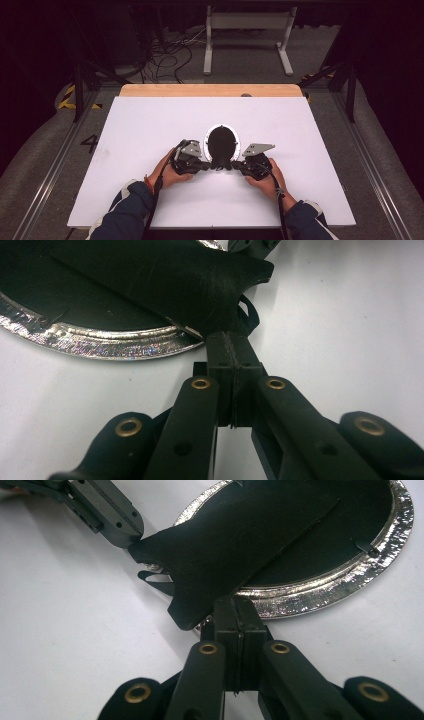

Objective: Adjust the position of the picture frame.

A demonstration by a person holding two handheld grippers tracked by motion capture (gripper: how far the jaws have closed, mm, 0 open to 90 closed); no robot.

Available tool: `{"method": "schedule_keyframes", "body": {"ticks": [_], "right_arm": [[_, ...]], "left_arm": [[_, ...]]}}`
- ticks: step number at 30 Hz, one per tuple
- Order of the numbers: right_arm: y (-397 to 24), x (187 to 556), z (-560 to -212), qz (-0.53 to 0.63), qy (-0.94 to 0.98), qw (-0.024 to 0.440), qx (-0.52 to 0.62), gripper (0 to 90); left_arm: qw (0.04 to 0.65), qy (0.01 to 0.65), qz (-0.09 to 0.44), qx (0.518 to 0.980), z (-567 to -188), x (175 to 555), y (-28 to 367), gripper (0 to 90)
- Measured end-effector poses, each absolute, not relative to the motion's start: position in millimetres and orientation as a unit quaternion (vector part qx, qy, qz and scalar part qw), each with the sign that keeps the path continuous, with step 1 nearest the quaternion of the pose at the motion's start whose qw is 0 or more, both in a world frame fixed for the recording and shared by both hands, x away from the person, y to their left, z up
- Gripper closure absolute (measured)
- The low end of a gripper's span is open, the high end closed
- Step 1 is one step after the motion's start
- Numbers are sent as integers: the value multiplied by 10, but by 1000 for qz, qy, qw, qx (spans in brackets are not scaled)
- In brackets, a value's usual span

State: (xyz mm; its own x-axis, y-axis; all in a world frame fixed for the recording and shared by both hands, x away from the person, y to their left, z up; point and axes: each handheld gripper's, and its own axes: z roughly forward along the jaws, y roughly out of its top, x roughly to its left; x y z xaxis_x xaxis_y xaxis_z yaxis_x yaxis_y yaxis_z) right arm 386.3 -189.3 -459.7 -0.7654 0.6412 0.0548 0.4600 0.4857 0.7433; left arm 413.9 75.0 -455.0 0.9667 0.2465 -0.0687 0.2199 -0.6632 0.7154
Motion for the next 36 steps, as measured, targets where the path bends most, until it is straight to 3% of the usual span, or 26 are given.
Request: {"method": "schedule_keyframes", "body": {"ticks": [28, 36], "right_arm": [[-1851, 3744, -4595, 392, 863, 97, 305, 900], [-1847, 3734, -4590, 389, 867, 99, 296, 900]], "left_arm": [[394, 123, 15, 911, -4569, 3975, 827, 865], [394, 128, 42, 909, -4560, 3918, 904, 858]]}}
